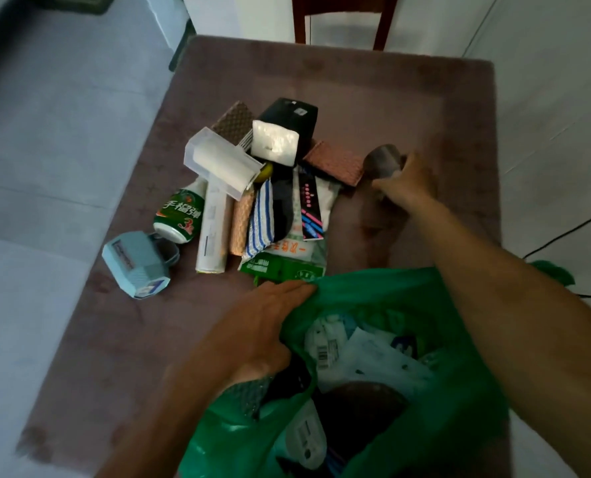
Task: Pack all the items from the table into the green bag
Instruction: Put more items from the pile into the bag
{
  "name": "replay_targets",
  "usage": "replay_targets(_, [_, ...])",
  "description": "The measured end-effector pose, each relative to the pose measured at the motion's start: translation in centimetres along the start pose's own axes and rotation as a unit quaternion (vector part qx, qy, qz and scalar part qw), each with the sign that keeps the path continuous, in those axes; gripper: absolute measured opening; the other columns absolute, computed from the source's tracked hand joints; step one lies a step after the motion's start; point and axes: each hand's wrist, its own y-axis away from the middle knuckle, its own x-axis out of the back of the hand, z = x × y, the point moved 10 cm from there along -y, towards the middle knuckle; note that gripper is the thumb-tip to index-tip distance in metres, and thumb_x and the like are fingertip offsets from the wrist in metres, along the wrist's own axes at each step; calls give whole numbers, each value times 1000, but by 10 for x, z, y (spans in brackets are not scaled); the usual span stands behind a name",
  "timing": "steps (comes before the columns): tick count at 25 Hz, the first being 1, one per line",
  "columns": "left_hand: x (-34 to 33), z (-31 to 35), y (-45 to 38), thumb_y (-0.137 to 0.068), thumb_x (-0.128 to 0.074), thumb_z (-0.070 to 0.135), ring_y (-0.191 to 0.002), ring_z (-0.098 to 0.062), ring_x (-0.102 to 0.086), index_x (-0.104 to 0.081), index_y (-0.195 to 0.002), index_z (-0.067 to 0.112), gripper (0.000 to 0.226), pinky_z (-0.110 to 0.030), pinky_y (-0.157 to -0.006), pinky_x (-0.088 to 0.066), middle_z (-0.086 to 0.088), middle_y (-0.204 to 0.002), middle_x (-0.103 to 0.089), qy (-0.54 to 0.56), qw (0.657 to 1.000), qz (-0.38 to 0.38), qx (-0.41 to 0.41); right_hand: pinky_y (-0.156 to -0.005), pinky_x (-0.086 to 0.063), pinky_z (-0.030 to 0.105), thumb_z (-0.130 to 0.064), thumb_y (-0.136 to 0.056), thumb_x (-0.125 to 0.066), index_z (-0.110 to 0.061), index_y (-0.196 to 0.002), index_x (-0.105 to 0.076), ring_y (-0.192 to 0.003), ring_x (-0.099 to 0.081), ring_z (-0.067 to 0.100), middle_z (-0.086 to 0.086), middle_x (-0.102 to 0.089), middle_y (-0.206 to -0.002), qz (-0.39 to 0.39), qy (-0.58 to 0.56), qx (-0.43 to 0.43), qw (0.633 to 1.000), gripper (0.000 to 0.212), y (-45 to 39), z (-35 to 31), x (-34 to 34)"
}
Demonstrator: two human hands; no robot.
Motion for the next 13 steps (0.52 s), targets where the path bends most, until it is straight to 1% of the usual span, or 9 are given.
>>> replay_targets(2, [11, -6, 8, -69, -68, 4, -138, -8, -21, -20, -148, 28, 96, -16, -110, -14, 8, -155, -22, 72, 996, 49, 14, -86, -54, 39, -50, -57, -75, -20, -126, -50, -106, -63, 23, 1, -61, -113, 12, -192, -13, 981, 79, 42, -11, 33])
replay_targets(4, [28, -8, 18, -65, -67, -4, -139, -7, -21, -24, -147, 29, 98, -25, -115, -18, 7, -153, -25, 127, 987, 101, 19, -78, -58, 39, -39, -69, -75, -21, -125, -55, -97, -66, 17, 0, -65, -111, -19, -403, 39, 914, 62, 115, -22, 78])
replay_targets(5, [34, -9, 21, -64, -66, -7, -139, -5, -21, -25, -147, 30, 100, -29, -116, -21, 9, -152, -27, 144, 982, 124, 14, -76, -58, 37, -28, -73, -74, -19, -126, -55, -97, -67, 18, 4, -66, -113, -73, -487, 79, 867, 57, 159, -22, 92])
replay_targets(7, [44, -6, 25, -63, -66, -5, -136, -1, -21, -27, -146, 31, 98, -31, -116, -23, 14, -148, -28, 158, 976, 151, -5, -77, -58, 35, -16, -63, -74, -23, -126, -57, -99, -66, 21, 2, -68, -114, -236, -529, 133, 805, 66, 252, -27, 101])
replay_targets(8, [47, -4, 29, -63, -67, 1, -135, -1, -23, -28, -145, 29, 95, -33, -116, -24, 16, -145, -27, 166, 974, 155, -13, -79, -58, 34, -15, -60, -76, -27, -124, -58, -101, -67, 19, -2, -69, -114, -287, -481, 159, 813, 68, 284, -25, 92])
replay_targets(9, [50, -1, 36, -63, -67, 9, -135, 0, -24, -30, -145, 28, 92, -36, -115, -27, 17, -144, -27, 171, 972, 160, -27, -81, -57, 33, -15, -59, -81, -27, -122, -57, -104, -66, 18, -5, -68, -115, -294, -398, 187, 848, 68, 304, -12, 81])
replay_targets(11, [54, 7, 54, -65, -68, 22, -136, -1, -29, -28, -145, 31, 90, -39, -111, -34, 16, -148, -29, 160, 972, 161, -63, -82, -55, 37, -21, -63, -85, -26, -118, -51, -107, -60, 21, 0, -63, -115, -155, -101, 230, 955, 65, 307, 15, 66])
replay_targets(12, [55, 12, 63, -67, -70, 29, -134, -2, -34, -26, -145, 35, 90, -37, -108, -38, 15, -148, -33, 124, 976, 163, -81, -83, -54, 42, -24, -65, -84, -23, -119, -49, -109, -55, 27, 5, -60, -117, -72, 48, 241, 967, 64, 300, 20, 57])
replay_targets(13, [56, 21, 72, -68, -72, 34, -130, -5, -39, -26, -145, 37, 90, -30, -107, -38, 13, -147, -39, 47, 979, 174, -96, -84, -53, 46, -25, -66, -81, -21, -123, -47, -111, -50, 33, 11, -58, -121, -47, 158, 240, 957, 66, 294, 21, 41])
